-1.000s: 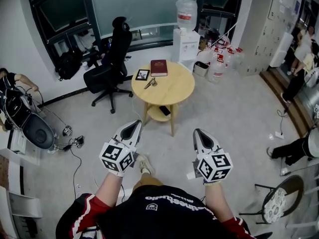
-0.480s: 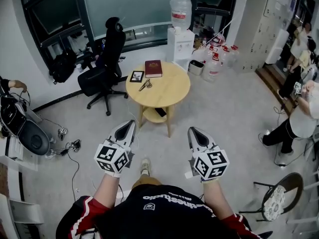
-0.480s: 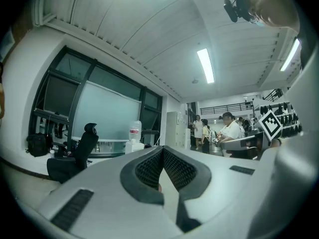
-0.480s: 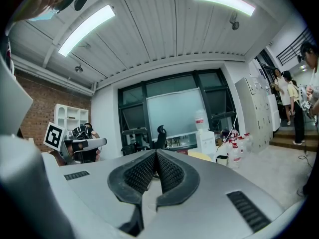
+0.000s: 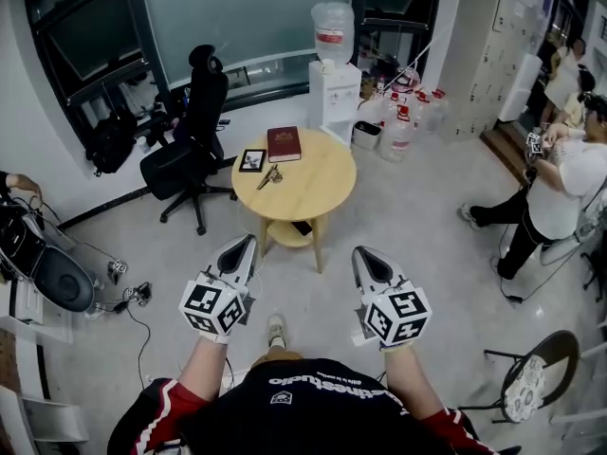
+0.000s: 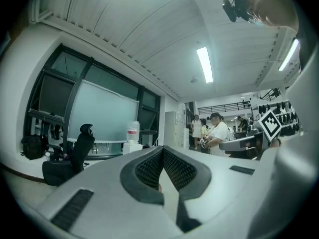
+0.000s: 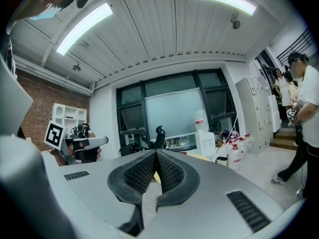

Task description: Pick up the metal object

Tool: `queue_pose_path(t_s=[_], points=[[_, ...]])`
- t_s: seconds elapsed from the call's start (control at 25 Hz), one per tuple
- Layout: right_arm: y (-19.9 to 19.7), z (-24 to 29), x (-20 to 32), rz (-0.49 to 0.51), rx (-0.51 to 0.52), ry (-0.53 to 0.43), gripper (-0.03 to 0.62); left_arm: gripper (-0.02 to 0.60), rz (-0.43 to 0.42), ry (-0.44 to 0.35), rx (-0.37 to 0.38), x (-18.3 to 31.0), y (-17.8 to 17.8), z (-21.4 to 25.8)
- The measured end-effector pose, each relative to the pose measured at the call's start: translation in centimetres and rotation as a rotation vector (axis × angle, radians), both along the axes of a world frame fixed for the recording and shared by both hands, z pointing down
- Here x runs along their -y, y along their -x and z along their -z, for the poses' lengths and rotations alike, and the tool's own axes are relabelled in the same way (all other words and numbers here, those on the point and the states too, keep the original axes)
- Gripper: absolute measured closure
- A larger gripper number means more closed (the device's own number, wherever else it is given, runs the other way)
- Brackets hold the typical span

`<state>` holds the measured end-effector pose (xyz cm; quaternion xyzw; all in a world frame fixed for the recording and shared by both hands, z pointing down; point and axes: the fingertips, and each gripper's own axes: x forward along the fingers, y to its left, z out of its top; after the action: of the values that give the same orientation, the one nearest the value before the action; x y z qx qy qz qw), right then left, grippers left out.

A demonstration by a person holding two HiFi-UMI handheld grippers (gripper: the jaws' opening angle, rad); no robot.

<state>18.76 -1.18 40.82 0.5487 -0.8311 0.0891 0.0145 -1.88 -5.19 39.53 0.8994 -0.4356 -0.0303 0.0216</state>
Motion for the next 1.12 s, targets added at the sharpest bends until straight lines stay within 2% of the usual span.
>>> queue_pose_path(t_s=[0.24,0.52,1.12], points=[[0.4,0.0,3.2,0.006,-0.009,0.024,0.566,0.566,0.020,0.027,-0.017,3.2,0.9,-0.3],[0.6,0.5,7.3,-0.003,-0.026,0.031,0.566,0.565,0.008,0.024,-0.034,8.0,0.9,-0.1],[4.4,2.0,18.3,0.025,-0.061,0.029,0.566,0.566,0.002,0.011,-0.043,19.0,3.4,0.5]])
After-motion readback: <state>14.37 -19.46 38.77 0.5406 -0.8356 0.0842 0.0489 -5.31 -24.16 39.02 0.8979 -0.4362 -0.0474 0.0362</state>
